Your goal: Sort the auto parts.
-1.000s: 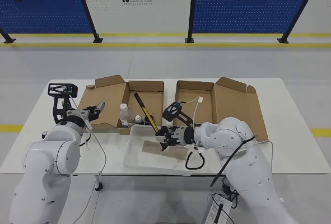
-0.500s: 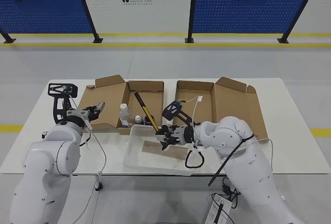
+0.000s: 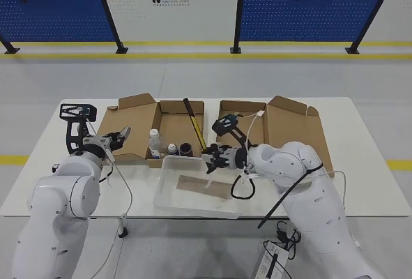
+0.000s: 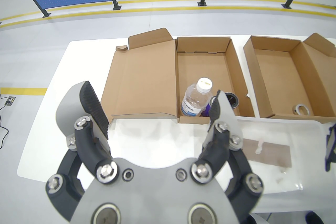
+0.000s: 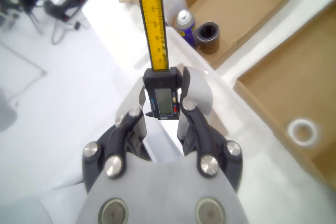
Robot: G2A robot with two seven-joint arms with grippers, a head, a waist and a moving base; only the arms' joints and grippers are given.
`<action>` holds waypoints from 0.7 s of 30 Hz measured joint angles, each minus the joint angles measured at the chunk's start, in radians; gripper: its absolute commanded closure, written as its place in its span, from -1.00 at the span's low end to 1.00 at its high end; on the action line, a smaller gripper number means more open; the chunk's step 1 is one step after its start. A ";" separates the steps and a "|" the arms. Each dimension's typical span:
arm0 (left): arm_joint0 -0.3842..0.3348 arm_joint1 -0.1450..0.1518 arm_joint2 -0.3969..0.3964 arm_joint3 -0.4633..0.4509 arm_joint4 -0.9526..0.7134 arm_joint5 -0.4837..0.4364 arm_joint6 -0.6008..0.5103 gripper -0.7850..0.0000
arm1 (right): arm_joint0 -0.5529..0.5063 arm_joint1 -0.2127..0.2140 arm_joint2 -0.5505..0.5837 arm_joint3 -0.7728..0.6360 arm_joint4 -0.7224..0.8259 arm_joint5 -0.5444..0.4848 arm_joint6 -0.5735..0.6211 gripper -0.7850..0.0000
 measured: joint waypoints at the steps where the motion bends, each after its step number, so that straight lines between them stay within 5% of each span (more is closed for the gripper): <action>1: 0.000 0.000 0.000 0.000 0.000 0.000 0.000 -1.00 | 0.000 0.001 0.005 -0.004 -0.009 0.030 -0.004 1.00; 12: 0.000 0.000 0.000 0.000 0.000 0.000 0.000 -1.00 | 0.034 0.012 0.053 0.009 -0.184 0.365 0.028 1.00; 21: 0.000 0.000 0.000 0.000 0.000 0.000 0.000 -1.00 | 0.098 0.018 0.074 0.141 -0.272 0.471 0.056 1.00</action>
